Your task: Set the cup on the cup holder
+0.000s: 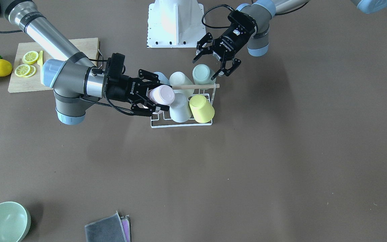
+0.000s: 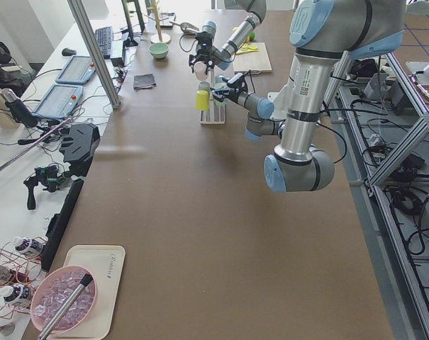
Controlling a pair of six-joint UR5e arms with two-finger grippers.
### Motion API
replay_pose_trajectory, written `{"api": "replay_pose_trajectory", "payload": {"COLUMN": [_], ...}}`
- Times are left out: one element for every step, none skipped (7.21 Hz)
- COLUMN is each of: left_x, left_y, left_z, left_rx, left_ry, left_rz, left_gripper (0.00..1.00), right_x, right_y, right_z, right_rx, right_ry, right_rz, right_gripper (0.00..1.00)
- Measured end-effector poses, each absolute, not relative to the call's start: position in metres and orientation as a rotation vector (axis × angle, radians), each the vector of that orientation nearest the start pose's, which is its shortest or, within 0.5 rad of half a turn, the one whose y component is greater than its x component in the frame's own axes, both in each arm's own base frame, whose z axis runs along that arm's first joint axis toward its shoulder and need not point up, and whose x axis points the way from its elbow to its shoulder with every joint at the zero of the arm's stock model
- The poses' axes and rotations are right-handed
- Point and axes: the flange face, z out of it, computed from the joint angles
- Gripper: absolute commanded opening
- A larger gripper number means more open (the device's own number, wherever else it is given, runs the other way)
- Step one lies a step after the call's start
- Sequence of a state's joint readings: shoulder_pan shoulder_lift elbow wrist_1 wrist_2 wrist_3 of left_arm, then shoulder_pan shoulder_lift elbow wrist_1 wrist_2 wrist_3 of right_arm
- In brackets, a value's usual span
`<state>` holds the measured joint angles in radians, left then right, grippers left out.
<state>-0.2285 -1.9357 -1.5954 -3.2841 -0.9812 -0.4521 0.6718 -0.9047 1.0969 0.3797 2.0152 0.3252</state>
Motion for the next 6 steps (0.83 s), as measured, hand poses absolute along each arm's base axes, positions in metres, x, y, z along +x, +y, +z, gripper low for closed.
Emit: {"api": "replay_pose_trajectory", "payload": {"left_x": [0.478,0.478,0.477,0.473,0.465,0.457], "left_y": [-0.305,-0.304,-0.306,-0.31,-0.319,-0.331], "left_z": [0.283,0.284,0.285,0.285,0.285,0.286], "left_rx": [1.501,1.5,1.501,1.508,1.52,1.529], "left_ry": [1.331,1.332,1.33,1.324,1.311,1.298], "left_rz": [-0.054,-0.053,-0.053,-0.056,-0.06,-0.047], "left_gripper": [0.98,0.97,0.98,0.98,0.98,0.98], "right_x": [-0.467,-0.467,-0.467,-0.468,-0.468,-0.469], "right_y": [-0.487,-0.487,-0.486,-0.486,-0.486,-0.486], "right_z": [0.291,0.292,0.292,0.292,0.293,0.293], "right_rx": [1.622,1.621,1.62,1.619,1.614,1.608], "right_ry": [-1.467,-1.467,-1.468,-1.469,-1.471,-1.472], "right_rz": [-0.807,-0.807,-0.808,-0.809,-0.808,-0.802], "right_gripper": [0.0,0.0,0.0,0.56,0.86,0.98]}}
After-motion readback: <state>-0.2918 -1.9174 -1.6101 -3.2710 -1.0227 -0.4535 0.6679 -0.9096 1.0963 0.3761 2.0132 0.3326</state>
